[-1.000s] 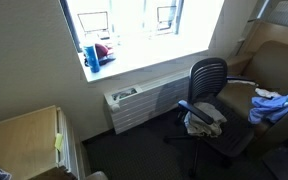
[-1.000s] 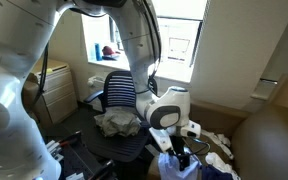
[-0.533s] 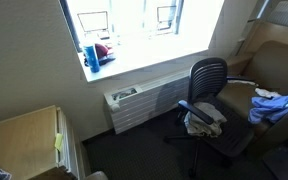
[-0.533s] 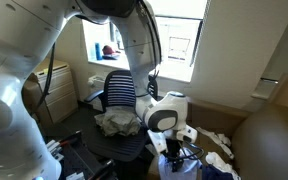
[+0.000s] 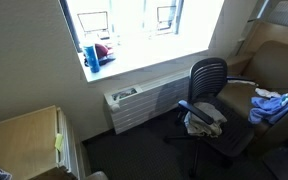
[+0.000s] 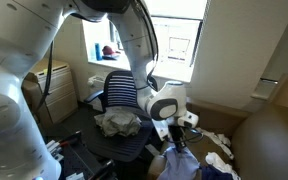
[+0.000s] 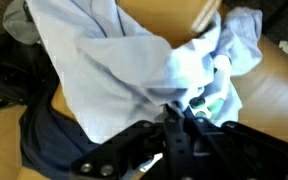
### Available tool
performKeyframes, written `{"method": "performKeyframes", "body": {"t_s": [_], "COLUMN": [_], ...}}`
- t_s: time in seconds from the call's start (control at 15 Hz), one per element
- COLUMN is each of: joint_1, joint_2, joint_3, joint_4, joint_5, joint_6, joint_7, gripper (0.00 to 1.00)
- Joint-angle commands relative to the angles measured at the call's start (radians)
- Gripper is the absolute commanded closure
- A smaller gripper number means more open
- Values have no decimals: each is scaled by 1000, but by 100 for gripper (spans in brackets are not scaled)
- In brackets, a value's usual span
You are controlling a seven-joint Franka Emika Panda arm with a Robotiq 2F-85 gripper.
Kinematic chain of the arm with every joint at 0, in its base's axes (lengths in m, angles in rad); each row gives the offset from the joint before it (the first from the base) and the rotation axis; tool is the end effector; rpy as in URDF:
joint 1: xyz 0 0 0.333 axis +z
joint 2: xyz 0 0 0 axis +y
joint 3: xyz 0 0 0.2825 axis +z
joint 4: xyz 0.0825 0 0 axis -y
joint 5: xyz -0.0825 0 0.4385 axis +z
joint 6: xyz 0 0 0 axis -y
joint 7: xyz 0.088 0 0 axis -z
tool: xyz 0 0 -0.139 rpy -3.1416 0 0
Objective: Remove the light blue shirt from the armrest of the sofa
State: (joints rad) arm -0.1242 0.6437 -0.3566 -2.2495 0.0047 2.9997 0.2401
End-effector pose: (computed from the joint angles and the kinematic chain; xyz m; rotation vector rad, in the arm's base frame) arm 0.4623 -0.2813 -0.0001 2.7658 -0.9226 0.1739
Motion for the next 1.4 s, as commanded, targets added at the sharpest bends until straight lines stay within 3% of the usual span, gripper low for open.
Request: {"method": "performKeyframes", "body": {"t_s": [0.0,0.13,0.33,0.53,0.67,0.73,0.8,0.87,1.07,1.2,1.27,1.33], "joint_1": [15,2,-33,-103,-186,-194,-138,-144,-139,-139,-139,-130], "joint_2": [-157,-228,-238,-231,-210,-178,-203,-184,-183,-192,-193,-200], "joint_3": [-12,-11,16,119,227,233,178,188,182,181,181,171], "joint_4": [12,56,118,87,55,59,70,65,76,77,77,73], "joint_5": [53,79,153,242,318,331,293,298,296,296,296,272], "joint_6": [13,5,59,1,-66,-106,-65,-65,-58,-59,-59,-97], "joint_7": [11,26,71,37,-32,-27,12,9,11,12,12,0], "gripper": [98,98,98,98,98,98,68,92,70,67,42,41]}}
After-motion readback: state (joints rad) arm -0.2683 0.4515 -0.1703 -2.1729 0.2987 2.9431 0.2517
